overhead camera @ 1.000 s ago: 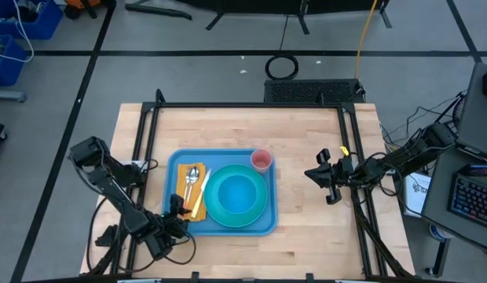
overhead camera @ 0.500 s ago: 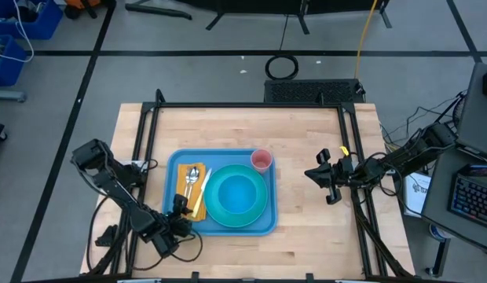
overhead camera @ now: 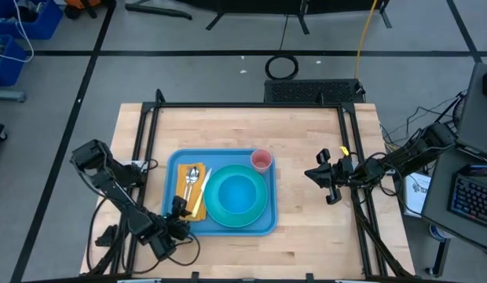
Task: Set up tray
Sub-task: Put the yellow knife on the blue serving tray to the left of the orange spoon
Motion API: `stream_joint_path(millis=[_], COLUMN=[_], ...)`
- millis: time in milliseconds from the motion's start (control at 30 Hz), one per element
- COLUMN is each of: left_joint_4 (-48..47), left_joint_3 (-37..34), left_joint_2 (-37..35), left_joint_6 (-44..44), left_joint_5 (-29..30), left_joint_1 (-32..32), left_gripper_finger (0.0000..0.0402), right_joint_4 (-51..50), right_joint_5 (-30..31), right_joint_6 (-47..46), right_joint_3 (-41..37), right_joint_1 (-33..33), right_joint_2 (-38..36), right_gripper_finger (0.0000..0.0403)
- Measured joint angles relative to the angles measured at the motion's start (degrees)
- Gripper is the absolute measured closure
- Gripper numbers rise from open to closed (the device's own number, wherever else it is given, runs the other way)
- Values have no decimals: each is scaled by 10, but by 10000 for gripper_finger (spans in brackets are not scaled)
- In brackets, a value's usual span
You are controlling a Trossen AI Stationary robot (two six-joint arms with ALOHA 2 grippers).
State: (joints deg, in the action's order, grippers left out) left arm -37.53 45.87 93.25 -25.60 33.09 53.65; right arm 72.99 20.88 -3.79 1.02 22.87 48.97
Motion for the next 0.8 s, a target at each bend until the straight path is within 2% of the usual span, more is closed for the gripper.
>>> stream_joint_path(millis=[167,233,567,800], left_joint_4=[-75,-75,-45,-26], left_joint_3=[43,46,38,38], left_joint_2=[0,0,3,47], left_joint_6=[-22,-26,-35,-28], left_joint_5=[48,58,44,29], left_joint_1=[10,10,-1,-7], left_gripper_finger=[215,215,215,216], right_joint_4=[0,0,0,0], right_joint_5=[0,0,0,0], right_joint_6=[0,0,0,0], right_joint_3=[0,0,0,0], right_joint_1=[0,0,0,0], right_joint_2=[0,0,0,0], right_gripper_finger=[403,403,403,403])
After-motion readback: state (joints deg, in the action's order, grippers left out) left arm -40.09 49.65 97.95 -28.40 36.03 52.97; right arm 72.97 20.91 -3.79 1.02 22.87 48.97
